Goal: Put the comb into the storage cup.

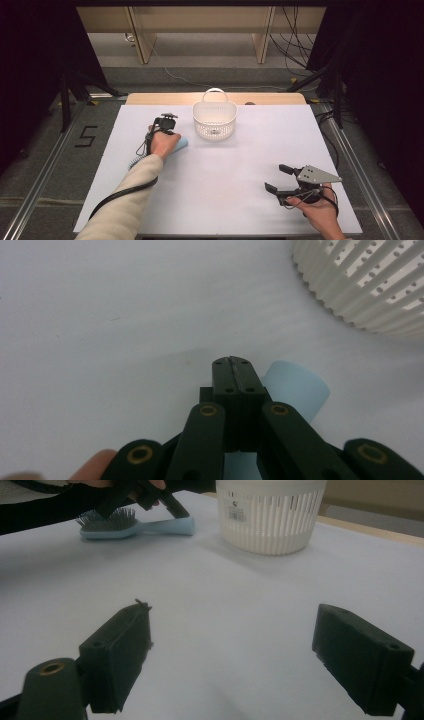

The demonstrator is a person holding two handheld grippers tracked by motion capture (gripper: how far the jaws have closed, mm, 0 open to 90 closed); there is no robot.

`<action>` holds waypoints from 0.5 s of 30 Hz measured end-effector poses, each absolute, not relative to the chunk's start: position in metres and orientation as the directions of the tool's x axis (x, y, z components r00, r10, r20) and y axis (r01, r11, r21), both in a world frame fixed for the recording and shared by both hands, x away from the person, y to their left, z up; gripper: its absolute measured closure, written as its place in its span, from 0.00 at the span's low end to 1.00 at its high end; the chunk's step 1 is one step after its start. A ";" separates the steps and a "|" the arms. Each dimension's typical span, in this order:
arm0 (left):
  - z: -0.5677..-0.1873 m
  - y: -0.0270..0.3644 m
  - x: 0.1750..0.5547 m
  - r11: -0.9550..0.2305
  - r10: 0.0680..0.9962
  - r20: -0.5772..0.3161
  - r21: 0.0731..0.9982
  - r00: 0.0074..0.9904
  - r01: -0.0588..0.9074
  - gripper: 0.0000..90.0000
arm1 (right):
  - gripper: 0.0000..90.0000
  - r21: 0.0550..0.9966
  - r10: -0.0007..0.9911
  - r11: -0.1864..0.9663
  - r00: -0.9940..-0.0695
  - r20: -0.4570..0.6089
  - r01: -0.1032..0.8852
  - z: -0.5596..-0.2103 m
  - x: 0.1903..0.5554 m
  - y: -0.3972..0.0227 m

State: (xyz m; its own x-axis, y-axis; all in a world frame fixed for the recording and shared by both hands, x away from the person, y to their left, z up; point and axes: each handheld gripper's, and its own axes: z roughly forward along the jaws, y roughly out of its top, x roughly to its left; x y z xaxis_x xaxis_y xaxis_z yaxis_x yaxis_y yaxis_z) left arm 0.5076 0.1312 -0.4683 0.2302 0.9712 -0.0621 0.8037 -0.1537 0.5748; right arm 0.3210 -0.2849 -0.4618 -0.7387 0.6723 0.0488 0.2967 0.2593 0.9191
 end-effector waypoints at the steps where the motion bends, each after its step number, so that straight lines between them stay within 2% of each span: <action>1: -0.469 0.131 0.508 -0.159 0.970 -0.063 0.565 0.235 0.809 1.00 | 0.19 0.919 0.673 0.260 -0.738 0.048 0.296 -0.462 0.321 -0.285; 15: -0.475 0.124 0.490 -0.247 0.947 -0.046 0.532 0.318 0.810 1.00 | 0.18 0.919 0.675 0.260 -0.737 0.048 0.298 -0.462 0.321 -0.285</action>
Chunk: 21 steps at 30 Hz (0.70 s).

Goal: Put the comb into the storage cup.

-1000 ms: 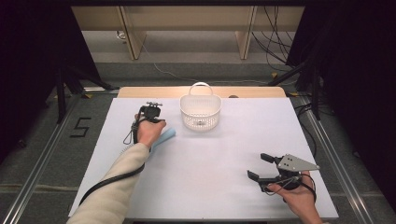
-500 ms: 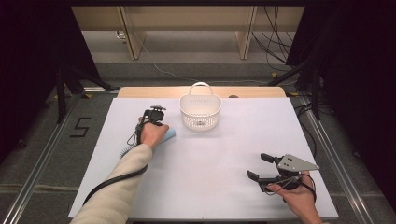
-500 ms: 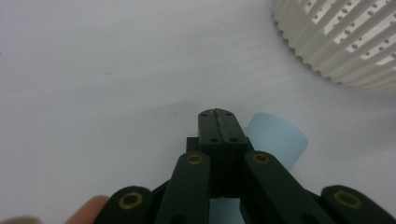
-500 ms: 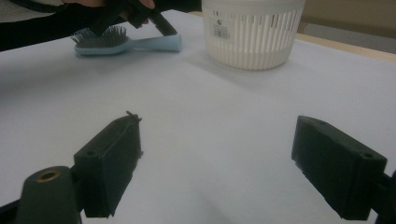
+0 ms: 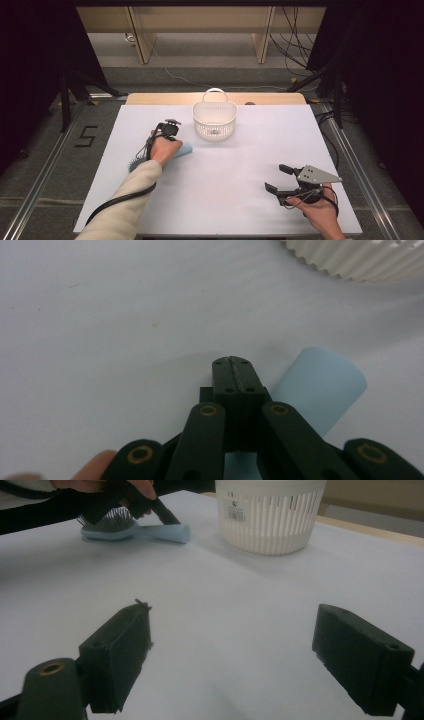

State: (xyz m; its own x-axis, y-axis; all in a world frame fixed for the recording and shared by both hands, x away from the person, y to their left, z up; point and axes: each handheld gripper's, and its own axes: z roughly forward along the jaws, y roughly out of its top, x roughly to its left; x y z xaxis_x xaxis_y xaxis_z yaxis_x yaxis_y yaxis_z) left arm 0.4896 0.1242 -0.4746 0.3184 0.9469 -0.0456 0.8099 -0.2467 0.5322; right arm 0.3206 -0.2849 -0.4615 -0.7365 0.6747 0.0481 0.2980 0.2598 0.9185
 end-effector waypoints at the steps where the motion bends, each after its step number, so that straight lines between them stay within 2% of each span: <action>1: -0.474 0.123 0.488 -0.250 0.946 -0.046 0.530 0.322 0.810 1.00 | 0.18 0.918 0.675 0.260 -0.737 0.049 0.298 -0.462 0.321 -0.285; 10: -0.473 0.118 0.471 -0.326 0.920 -0.021 0.513 0.391 0.794 1.00 | 0.18 0.916 0.674 0.262 -0.737 0.052 0.304 -0.462 0.321 -0.284; 21: -0.472 0.115 0.447 -0.378 0.887 -0.052 0.492 0.459 0.785 1.00 | 0.18 0.917 0.670 0.266 -0.741 0.047 0.299 -0.462 0.320 -0.283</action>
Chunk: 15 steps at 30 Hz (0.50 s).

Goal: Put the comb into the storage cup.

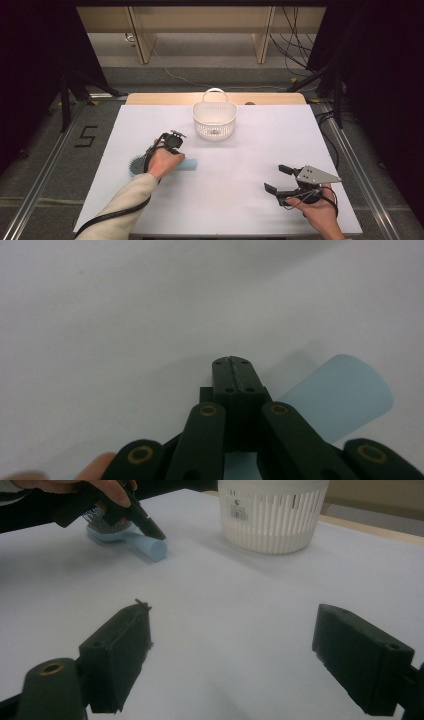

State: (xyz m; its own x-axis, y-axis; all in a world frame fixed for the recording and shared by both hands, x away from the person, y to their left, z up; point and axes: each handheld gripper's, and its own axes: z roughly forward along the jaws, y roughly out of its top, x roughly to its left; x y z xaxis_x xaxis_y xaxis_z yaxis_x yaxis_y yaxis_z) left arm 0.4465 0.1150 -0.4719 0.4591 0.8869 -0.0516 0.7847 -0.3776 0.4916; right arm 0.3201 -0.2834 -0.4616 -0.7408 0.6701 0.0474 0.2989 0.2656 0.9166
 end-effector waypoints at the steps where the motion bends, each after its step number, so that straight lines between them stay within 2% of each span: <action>1: -0.472 0.115 0.447 -0.378 0.887 -0.052 0.492 0.459 0.785 1.00 | 0.18 0.916 0.670 0.266 -0.741 0.048 0.299 -0.462 0.320 -0.283; 15: -0.471 0.118 0.406 -0.479 0.829 -0.033 0.474 0.558 0.739 1.00 | 0.18 0.917 0.671 0.265 -0.740 0.048 0.299 -0.461 0.320 -0.284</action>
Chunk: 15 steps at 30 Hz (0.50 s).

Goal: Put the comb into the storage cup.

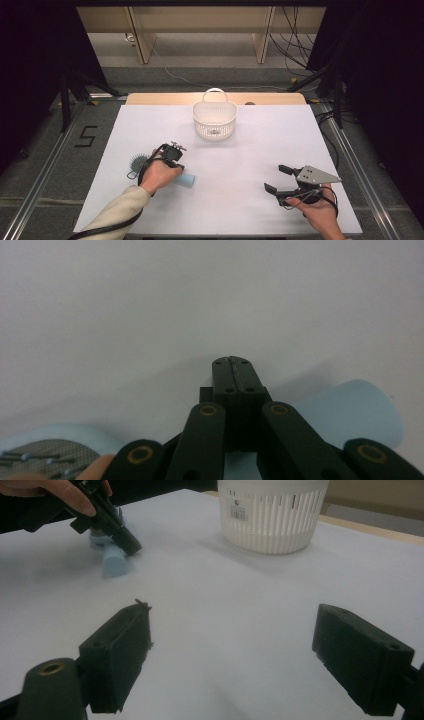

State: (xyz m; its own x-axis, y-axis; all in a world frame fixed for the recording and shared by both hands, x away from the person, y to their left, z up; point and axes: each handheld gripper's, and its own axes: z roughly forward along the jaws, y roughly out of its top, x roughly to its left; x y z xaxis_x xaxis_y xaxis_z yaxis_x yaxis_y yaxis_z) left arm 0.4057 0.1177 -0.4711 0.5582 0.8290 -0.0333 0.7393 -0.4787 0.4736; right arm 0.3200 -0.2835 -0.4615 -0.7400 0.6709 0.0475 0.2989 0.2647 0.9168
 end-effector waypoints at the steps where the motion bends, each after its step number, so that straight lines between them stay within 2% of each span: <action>1: -0.471 0.118 0.402 -0.485 0.825 -0.028 0.477 0.564 0.733 1.00 | 0.18 0.917 0.671 0.265 -0.740 0.047 0.298 -0.461 0.320 -0.283; 15: -0.471 0.137 0.363 -0.549 0.781 -0.021 0.455 0.624 0.702 1.00 | 0.18 0.916 0.671 0.268 -0.740 0.044 0.298 -0.461 0.320 -0.283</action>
